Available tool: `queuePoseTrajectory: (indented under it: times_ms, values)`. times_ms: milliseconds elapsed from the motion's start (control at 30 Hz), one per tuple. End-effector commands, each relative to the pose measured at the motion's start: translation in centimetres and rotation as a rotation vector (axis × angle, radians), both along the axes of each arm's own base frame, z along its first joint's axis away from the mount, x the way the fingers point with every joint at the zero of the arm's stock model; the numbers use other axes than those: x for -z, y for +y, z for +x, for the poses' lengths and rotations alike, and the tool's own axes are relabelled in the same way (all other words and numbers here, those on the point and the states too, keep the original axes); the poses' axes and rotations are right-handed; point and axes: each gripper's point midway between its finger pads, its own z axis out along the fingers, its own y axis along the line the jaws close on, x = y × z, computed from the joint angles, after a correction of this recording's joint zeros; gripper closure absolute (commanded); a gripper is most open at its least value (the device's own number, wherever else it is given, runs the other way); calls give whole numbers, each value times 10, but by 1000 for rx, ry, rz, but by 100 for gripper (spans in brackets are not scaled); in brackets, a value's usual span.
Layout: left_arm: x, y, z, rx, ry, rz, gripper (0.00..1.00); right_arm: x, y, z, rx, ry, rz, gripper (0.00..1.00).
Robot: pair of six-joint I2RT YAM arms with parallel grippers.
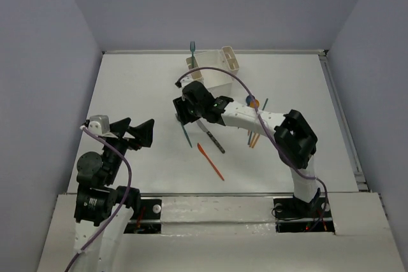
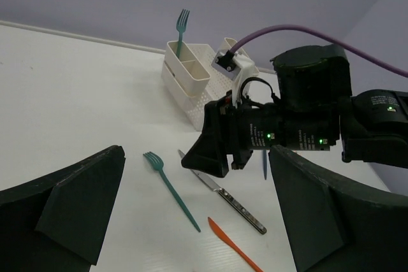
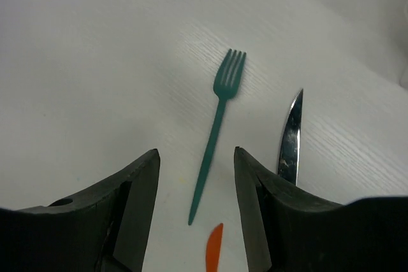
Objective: Sort the eating utensils into containers
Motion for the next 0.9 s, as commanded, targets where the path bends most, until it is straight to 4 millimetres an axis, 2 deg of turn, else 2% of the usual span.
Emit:
queuePoseTrajectory:
  times_ms: [0, 67, 100, 167, 200, 300, 467, 600, 867]
  values:
    - [-14, 7, -1, -35, -58, -19, 1, 27, -14, 1, 66, 65, -89, 42]
    - [-15, 7, -1, -34, -59, -19, 1, 35, -10, 5, 65, 72, -104, 40]
    - [-15, 6, -1, -29, -59, -18, 1, 52, -8, 1, 54, 93, -144, 40]
    - [-14, 5, -1, -23, -60, -17, 1, 58, -5, 5, 58, 99, -161, 40]
    - [-14, 4, -2, -20, -61, -17, 1, 69, -4, 6, 57, 111, -179, 40]
    - [-15, 4, -2, -16, -65, -16, 1, 74, 0, 8, 59, 116, -185, 40]
    - [-15, 2, -2, -7, -68, -15, 1, 97, 1, 9, 59, 143, -218, 40]
    - [-16, 2, -3, -5, -72, -16, 1, 107, 4, 11, 58, 154, -227, 43]
    - [-16, 2, -3, -2, -73, -14, 1, 114, 18, 9, 32, 153, -248, 58]
